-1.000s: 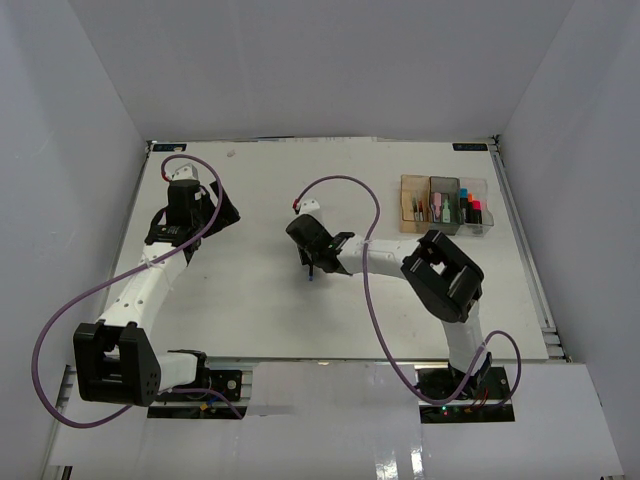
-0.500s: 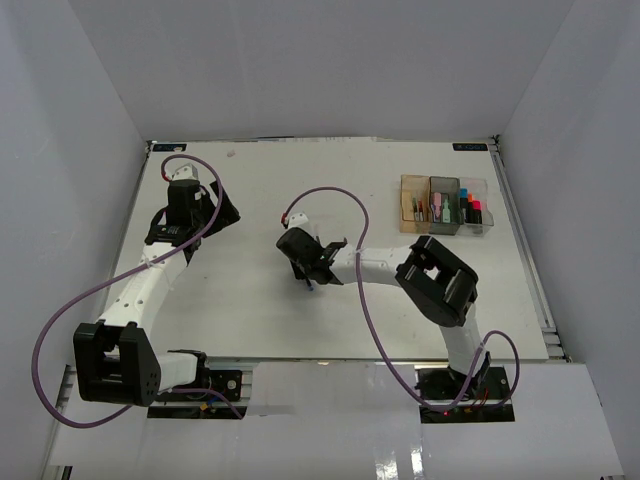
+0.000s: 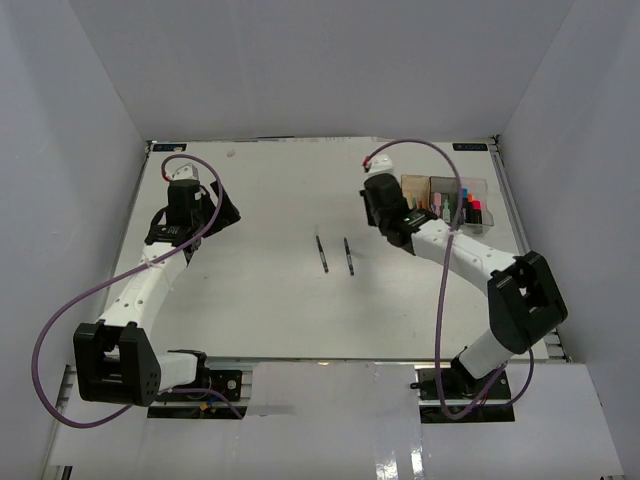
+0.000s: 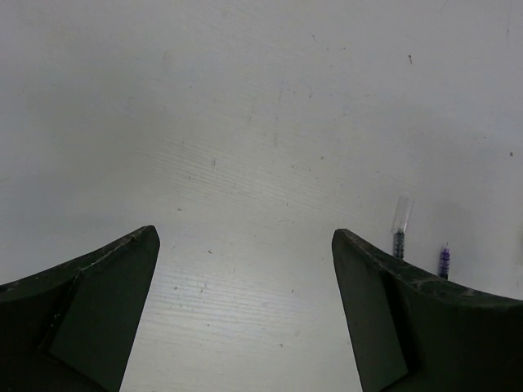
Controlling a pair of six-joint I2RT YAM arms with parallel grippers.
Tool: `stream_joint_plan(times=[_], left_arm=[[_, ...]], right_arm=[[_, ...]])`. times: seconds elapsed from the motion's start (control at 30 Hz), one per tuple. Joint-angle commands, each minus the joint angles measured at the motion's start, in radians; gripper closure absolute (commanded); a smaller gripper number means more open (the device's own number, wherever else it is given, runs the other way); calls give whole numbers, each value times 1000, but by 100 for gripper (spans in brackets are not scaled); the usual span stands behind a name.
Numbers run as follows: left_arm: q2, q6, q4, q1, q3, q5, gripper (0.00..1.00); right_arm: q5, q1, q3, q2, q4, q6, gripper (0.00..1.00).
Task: Sort the stationery into containers
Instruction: Pick up the pen from the center of the board, then place the pen in the storage box.
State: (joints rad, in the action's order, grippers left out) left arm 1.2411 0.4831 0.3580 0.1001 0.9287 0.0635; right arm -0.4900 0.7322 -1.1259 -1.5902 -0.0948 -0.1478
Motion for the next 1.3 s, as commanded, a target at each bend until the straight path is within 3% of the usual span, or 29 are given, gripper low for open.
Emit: stream_joint_plan(times=[0.0,0.23,0.5,0.6,0.63,0.67,0.77,0.97,1.1,1.27], left_arm=[[-17,-3,-16,-7,1,-16,2],[-17,-6,-17,-7,1,-25,2],[-17,-8,-19,-7,1,-24,2],[-15,-6,-17,-7,1,-25,2],[-15,-8,-19,-7,1,-25,2],[-15,-8,-17,-7,1,-27,2],[-14,-8,-19,-7,1,-31,2],[-14,-8,-19,-5,4,-42,2],[-15,-8,-19,-7,4,-42,2],[-12,-8,-19,-5,2,-42,2]], right_arm=[[14,-170,67,42,30,137,92],[131,-421,19,-5,76,202,92],[175,-478,-126,-164,73,206,92],[168,-481,-150,-200,70,186,83],[154,-481,-152,-206,70,168,69],[154,-481,-152,-206,69,162,62],[178,-479,-144,-185,50,149,52],[254,-397,-74,-42,37,100,49],[245,-246,-6,32,26,57,49],[229,-24,26,-11,32,-76,49]])
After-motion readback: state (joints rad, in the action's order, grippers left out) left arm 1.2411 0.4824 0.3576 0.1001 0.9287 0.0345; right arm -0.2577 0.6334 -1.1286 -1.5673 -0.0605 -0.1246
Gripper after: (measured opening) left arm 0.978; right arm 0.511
